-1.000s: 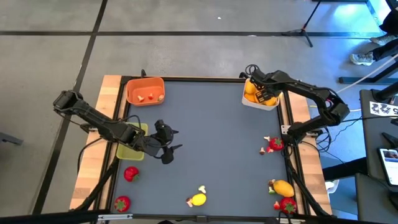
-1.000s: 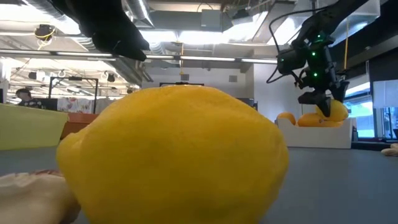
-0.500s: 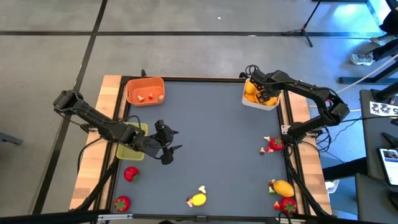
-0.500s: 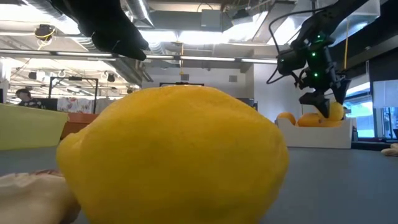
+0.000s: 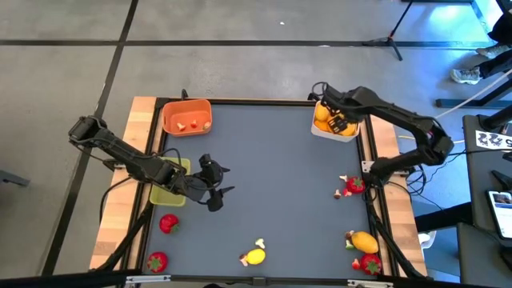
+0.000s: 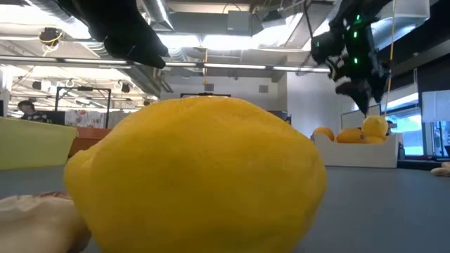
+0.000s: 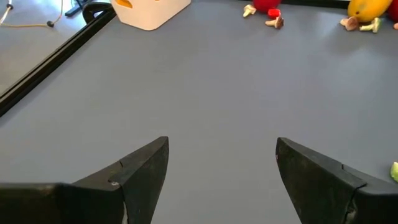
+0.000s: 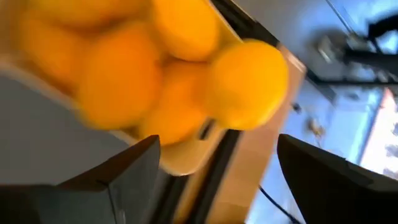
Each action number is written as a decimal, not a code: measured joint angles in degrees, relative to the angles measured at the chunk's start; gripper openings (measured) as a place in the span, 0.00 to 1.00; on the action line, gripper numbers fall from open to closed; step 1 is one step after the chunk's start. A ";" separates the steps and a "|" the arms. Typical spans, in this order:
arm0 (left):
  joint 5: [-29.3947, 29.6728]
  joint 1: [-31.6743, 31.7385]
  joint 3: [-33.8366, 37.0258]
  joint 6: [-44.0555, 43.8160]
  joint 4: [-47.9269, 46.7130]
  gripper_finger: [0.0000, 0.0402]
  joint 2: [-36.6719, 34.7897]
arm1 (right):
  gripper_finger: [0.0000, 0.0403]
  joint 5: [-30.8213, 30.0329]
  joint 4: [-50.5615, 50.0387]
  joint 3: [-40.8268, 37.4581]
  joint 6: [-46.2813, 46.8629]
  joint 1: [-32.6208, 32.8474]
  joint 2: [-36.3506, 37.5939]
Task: Sort produce into baskets
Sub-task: Put the lemon into the white bin
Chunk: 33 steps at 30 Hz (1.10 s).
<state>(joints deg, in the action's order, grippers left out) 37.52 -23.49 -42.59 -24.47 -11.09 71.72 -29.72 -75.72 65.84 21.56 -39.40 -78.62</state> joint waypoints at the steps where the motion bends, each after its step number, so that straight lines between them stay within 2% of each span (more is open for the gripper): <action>1: 0.00 0.00 0.00 0.00 0.02 0.73 0.00 | 0.79 0.73 0.07 0.48 0.11 1.96 0.72; 12: -0.03 -1.18 -0.02 -0.22 0.15 0.73 0.00 | 0.79 11.84 8.18 1.97 4.06 26.81 5.36; 17: -0.02 -1.25 -0.03 1.04 0.18 0.73 0.16 | 0.79 12.95 8.79 1.97 8.36 37.68 5.30; 22: -0.07 -1.27 -0.07 1.84 0.19 0.73 1.54 | 0.79 14.35 8.36 1.97 13.82 46.42 5.30; 33: -0.12 -1.27 -0.07 0.98 0.16 0.73 3.17 | 0.79 25.38 8.24 1.95 25.96 60.54 5.28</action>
<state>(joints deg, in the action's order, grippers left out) 37.40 -24.75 -42.65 -23.49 -10.93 74.89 -4.34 -67.48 67.79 47.52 21.14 -73.34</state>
